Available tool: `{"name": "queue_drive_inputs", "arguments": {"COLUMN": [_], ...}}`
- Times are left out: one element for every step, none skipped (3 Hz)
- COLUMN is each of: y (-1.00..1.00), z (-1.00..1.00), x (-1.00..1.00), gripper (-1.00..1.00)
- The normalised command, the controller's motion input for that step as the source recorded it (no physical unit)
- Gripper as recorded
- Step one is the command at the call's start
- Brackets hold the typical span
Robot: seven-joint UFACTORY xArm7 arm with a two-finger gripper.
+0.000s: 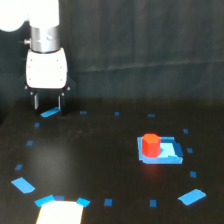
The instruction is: Pick up the red object from the table
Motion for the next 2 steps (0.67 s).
{"name": "queue_drive_inputs", "arguments": {"y": [-0.35, -0.66], "z": [-0.26, -0.14], "x": [1.0, 1.0], "gripper": [1.0, 1.0]}}
